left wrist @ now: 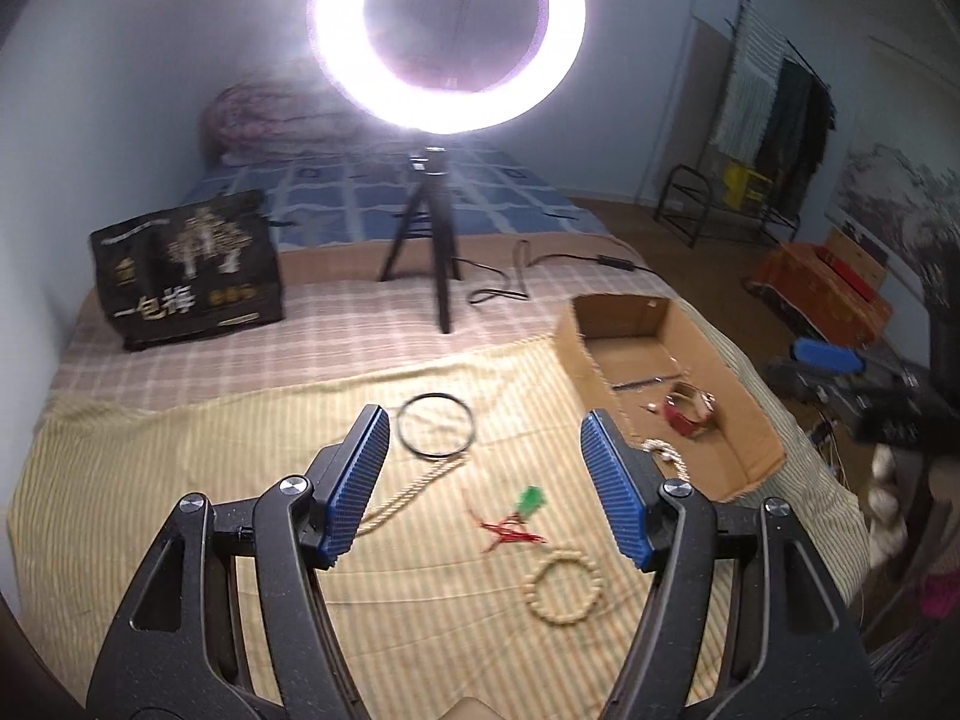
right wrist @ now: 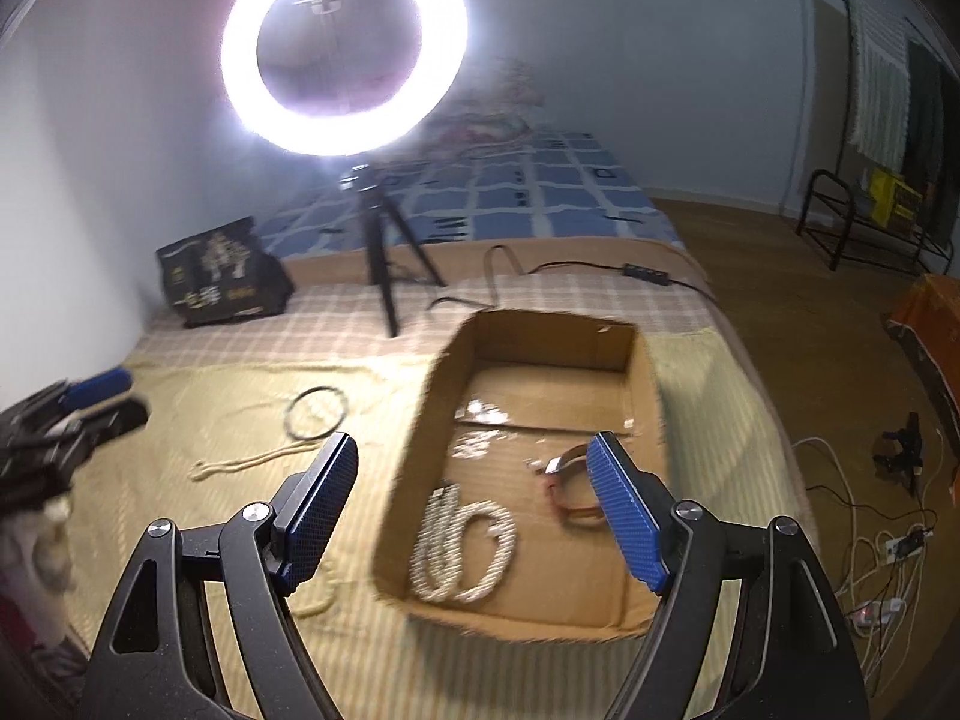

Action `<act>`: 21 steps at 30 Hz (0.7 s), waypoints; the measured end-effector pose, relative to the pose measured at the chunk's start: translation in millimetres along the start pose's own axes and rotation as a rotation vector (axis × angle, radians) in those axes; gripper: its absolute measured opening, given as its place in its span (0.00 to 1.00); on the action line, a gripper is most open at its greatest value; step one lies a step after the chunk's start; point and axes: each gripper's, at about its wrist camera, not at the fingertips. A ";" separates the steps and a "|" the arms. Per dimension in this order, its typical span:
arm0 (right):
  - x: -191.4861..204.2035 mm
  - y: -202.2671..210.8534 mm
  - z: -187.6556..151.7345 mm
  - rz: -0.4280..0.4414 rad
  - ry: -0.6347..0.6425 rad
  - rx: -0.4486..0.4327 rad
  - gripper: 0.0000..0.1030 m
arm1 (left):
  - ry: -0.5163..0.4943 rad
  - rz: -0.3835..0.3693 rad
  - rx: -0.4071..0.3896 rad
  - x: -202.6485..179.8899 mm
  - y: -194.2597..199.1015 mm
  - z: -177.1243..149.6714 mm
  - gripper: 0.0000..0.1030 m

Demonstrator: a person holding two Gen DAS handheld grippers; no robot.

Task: Organize jewelry
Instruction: 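Move both grippers back over the long pearl necklace and bead bracelet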

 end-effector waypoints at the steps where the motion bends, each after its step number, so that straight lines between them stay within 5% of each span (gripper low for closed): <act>1: 6.2 1.8 -2.2 0.014 0.008 0.002 0.76 | 0.008 0.005 -0.001 5.1 2.0 -0.1 0.67; 8: 47.1 11.0 -25.4 0.100 0.098 0.036 0.76 | 0.023 0.035 0.009 31.4 9.9 -4.3 0.66; 19: 72.1 -8.4 -83.2 0.168 0.124 0.182 0.76 | 0.136 0.049 0.114 83.0 -6.3 -26.6 0.49; 21: 74.7 -15.9 -89.2 0.184 0.118 0.215 0.66 | 0.149 0.045 0.131 86.9 -12.6 -29.9 0.49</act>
Point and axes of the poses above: each gripper's, at about its wrist camera, not at the fingertips, and y roughly against the way its jaws point, x to its left, z to its top, and after that the axes turned 7 degrees about -z, right-handed
